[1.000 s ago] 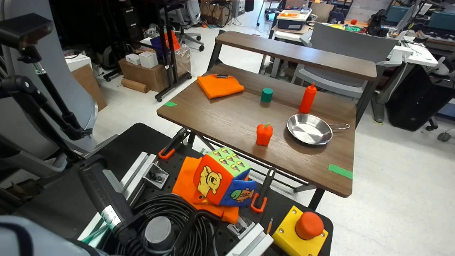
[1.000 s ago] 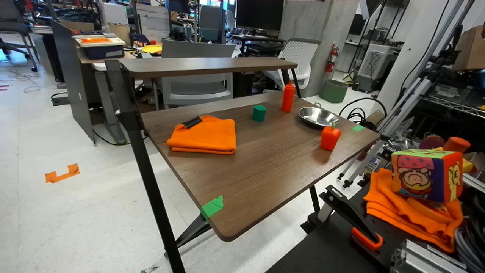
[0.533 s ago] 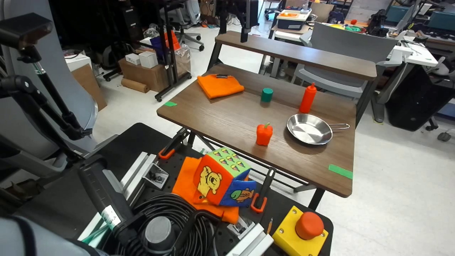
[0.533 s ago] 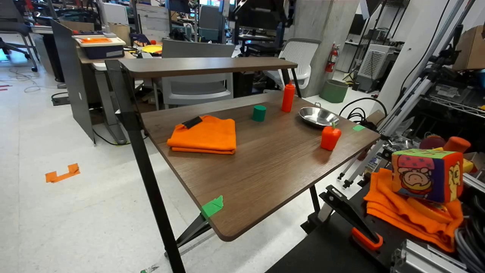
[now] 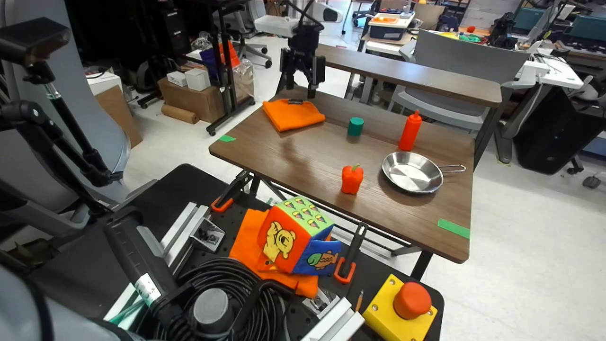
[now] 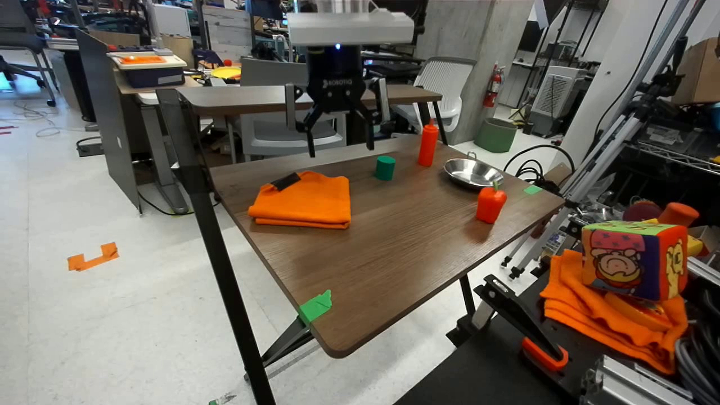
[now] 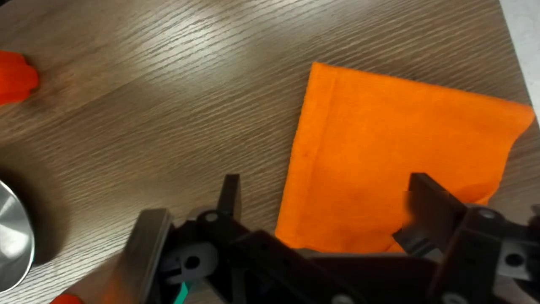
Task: Move the orange cloth
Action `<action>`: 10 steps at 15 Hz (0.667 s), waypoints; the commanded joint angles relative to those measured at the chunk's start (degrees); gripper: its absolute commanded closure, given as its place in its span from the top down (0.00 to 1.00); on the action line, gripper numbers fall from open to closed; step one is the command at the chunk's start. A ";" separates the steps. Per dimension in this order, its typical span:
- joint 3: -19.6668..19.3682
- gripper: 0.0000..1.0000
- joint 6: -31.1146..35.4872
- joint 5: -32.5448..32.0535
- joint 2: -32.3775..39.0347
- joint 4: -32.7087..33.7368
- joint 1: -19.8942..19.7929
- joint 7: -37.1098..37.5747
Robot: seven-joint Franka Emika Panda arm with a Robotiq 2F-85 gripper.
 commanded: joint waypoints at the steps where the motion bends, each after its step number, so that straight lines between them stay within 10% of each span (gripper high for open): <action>1: -1.96 1.00 -8.01 0.86 9.48 12.63 2.41 0.57; 10: -4.12 1.00 -20.81 -0.23 23.87 27.97 5.41 0.82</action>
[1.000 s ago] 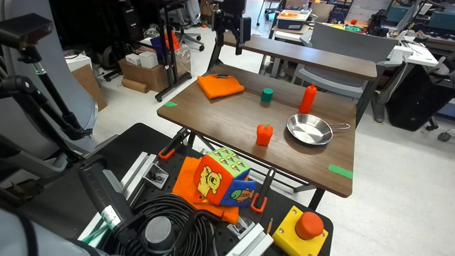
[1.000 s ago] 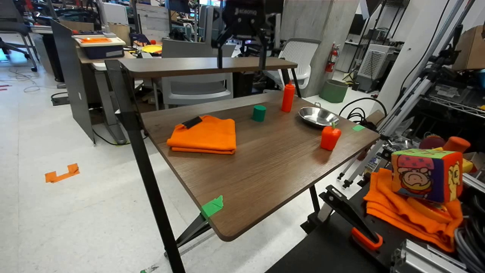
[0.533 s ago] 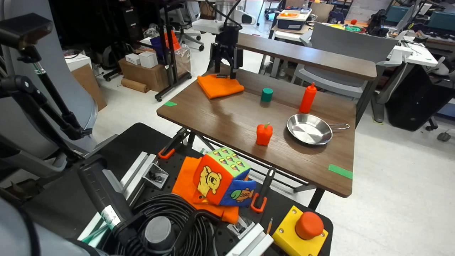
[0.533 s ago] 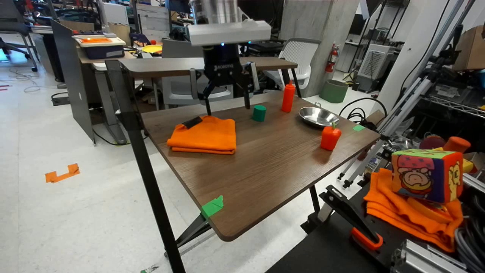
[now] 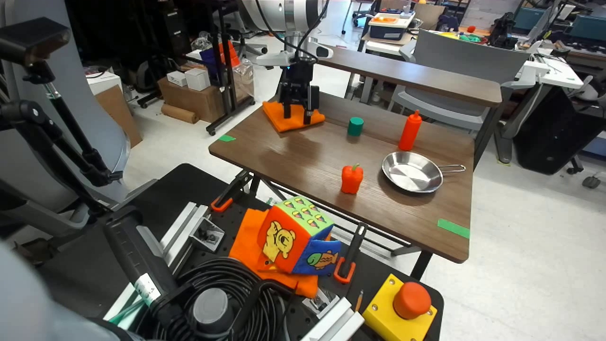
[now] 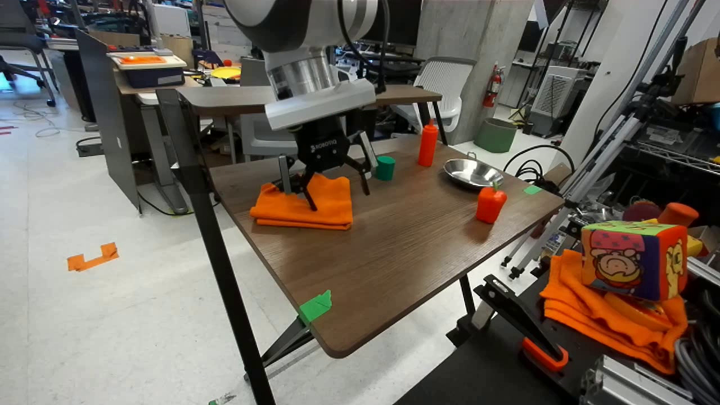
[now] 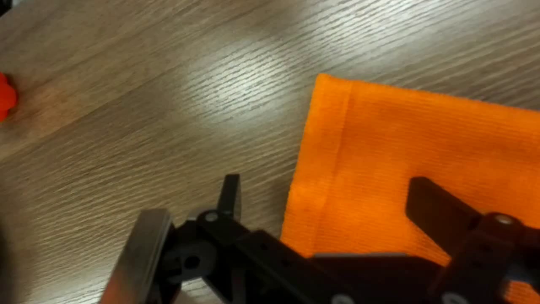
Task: Move the orange cloth
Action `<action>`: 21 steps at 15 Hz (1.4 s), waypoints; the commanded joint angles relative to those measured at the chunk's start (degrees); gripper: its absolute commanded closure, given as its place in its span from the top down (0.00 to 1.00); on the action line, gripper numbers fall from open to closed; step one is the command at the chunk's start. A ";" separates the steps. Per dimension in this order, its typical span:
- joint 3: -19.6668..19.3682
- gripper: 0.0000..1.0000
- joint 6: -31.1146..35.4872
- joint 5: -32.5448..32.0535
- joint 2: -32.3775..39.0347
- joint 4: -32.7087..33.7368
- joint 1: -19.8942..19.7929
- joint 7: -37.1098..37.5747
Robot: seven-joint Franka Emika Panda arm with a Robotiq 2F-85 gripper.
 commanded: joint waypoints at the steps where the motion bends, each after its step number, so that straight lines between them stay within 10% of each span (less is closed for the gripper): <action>1: -1.02 1.00 -7.84 -0.29 6.02 7.60 1.76 -0.38; 9: -1.24 1.00 -30.31 -1.40 7.25 8.05 3.78 -0.19; 21: -1.98 1.00 -27.49 -14.91 2.49 2.04 8.76 -4.66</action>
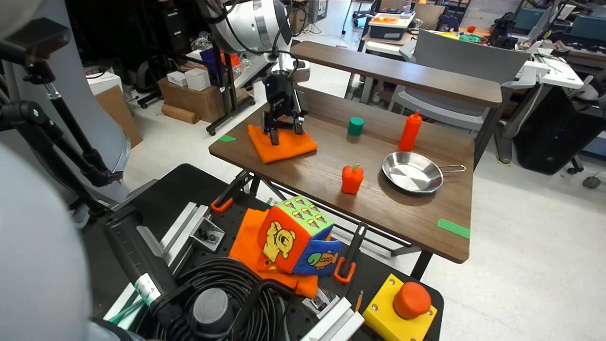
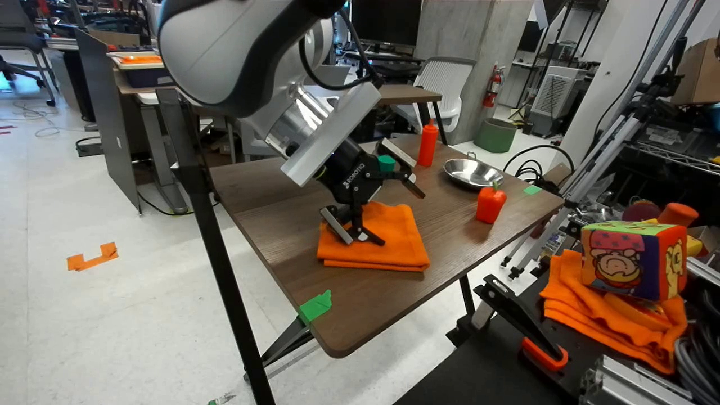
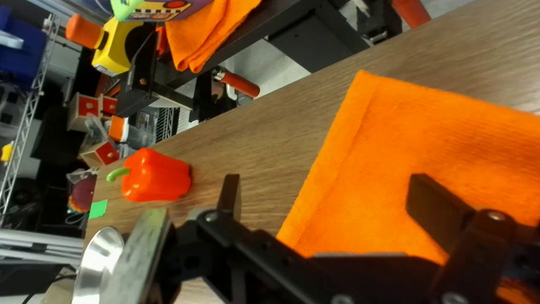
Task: Move the orange cloth
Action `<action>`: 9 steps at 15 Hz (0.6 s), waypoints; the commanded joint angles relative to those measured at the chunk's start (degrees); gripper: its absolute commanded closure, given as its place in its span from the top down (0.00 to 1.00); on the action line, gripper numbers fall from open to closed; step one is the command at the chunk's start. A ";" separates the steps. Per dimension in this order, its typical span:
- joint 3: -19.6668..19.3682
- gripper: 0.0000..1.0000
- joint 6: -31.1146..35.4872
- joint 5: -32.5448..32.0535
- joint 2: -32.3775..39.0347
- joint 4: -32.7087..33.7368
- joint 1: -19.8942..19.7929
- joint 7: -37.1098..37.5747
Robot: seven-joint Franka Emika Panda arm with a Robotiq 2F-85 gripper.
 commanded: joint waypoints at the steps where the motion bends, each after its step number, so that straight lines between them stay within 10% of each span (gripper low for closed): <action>1: -0.46 1.00 1.89 -5.32 -5.24 -4.82 1.94 -3.48; 9: 1.15 1.00 4.31 1.42 -21.26 -14.21 0.13 1.85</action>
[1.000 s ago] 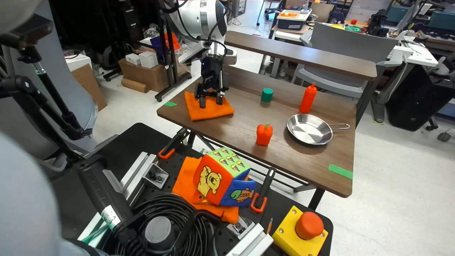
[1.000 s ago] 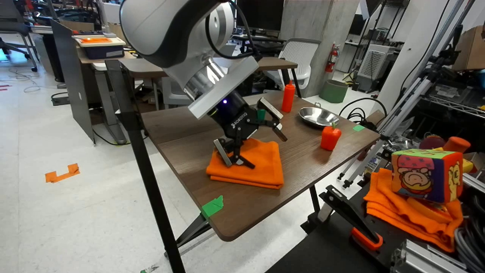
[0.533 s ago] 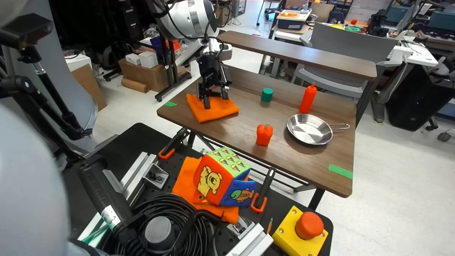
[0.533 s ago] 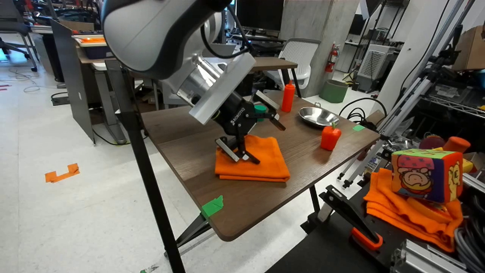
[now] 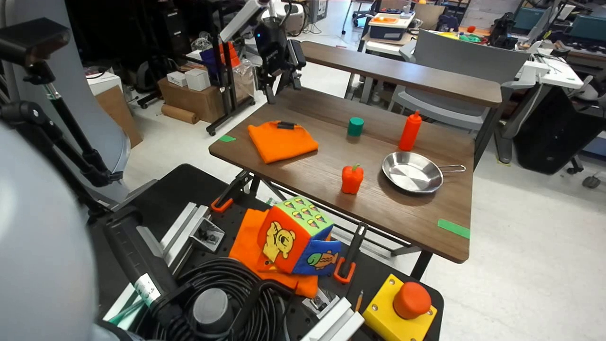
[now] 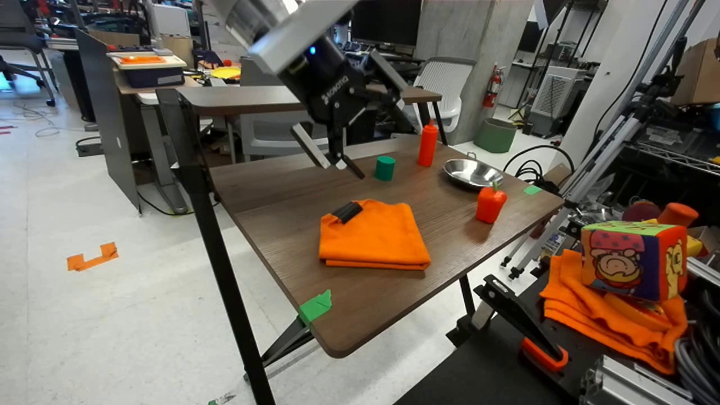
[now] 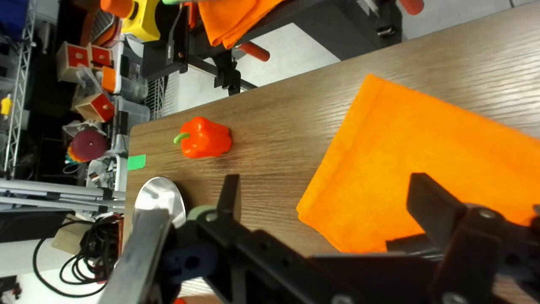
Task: Move the orange cloth
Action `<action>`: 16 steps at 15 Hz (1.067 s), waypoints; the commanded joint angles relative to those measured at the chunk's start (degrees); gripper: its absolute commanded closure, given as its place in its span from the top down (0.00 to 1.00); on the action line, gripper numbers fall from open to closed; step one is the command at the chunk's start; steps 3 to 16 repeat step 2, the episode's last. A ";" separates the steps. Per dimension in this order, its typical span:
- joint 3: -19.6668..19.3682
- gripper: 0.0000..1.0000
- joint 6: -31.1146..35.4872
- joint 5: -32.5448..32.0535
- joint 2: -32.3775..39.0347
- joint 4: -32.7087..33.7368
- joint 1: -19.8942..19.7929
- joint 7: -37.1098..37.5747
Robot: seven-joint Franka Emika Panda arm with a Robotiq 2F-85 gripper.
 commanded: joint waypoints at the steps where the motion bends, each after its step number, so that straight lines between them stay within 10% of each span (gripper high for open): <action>1: 0.89 1.00 0.96 5.00 -7.69 -6.54 -2.88 3.60; 16: 0.95 1.00 1.42 7.31 -8.87 -7.17 -4.06 4.94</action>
